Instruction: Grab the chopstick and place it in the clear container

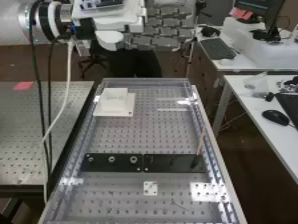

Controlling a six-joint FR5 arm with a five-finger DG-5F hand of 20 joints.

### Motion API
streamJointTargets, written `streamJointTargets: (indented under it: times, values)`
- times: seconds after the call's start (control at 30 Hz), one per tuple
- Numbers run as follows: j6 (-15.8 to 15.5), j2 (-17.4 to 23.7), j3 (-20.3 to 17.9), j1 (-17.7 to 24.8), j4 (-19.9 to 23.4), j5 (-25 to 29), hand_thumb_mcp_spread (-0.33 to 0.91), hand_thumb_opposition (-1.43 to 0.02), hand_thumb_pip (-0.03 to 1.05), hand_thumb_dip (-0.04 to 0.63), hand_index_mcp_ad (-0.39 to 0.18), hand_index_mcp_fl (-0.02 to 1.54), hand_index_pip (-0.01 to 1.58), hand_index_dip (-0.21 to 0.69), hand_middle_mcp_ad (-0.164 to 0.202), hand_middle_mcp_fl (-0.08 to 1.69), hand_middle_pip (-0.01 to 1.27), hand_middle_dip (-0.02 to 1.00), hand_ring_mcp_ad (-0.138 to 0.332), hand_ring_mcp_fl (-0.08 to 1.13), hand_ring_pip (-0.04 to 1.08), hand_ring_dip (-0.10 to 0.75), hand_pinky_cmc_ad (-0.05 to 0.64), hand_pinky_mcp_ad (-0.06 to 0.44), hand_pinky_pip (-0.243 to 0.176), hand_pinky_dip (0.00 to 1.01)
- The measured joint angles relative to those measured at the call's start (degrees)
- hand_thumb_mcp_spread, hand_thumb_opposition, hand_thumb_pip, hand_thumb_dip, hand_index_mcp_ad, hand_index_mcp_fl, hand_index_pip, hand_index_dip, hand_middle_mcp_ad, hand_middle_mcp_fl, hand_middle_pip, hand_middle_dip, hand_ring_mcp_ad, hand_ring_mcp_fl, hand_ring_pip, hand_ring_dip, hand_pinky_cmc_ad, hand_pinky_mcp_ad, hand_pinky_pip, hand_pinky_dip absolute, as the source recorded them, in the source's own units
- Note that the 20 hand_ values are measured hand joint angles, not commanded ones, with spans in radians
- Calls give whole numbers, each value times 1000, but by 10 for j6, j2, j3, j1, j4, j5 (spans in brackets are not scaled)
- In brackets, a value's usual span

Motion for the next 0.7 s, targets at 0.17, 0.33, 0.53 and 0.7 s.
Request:
streamJointTargets:
  times: [0.17, 0.33, 0.53, 0.7]
  values:
    - [87, -30, -21, -16, 58, -7, 42, -171, 47, 0, 38, -3, 17, 19, 93, 10, 14, 26, 70, 23, 12, 17, 30, 51, -10, 61]
    - [179, -69, -42, -30, 126, 1, 129, -541, 188, 3, 91, -7, 23, 12, 91, 9, 77, 24, 148, 12, 72, 17, 131, 119, -40, 340]
    - [244, -108, -58, -41, 199, 22, 154, -604, 225, 3, 103, -7, 54, 10, 110, 9, 110, 24, 213, 16, 87, 17, 194, 176, -89, 475]
    - [274, -131, -63, -42, 229, 60, 173, -627, 241, 7, 105, -7, 56, 14, 110, 9, 124, 24, 215, 14, 119, 14, 215, 178, -119, 532]
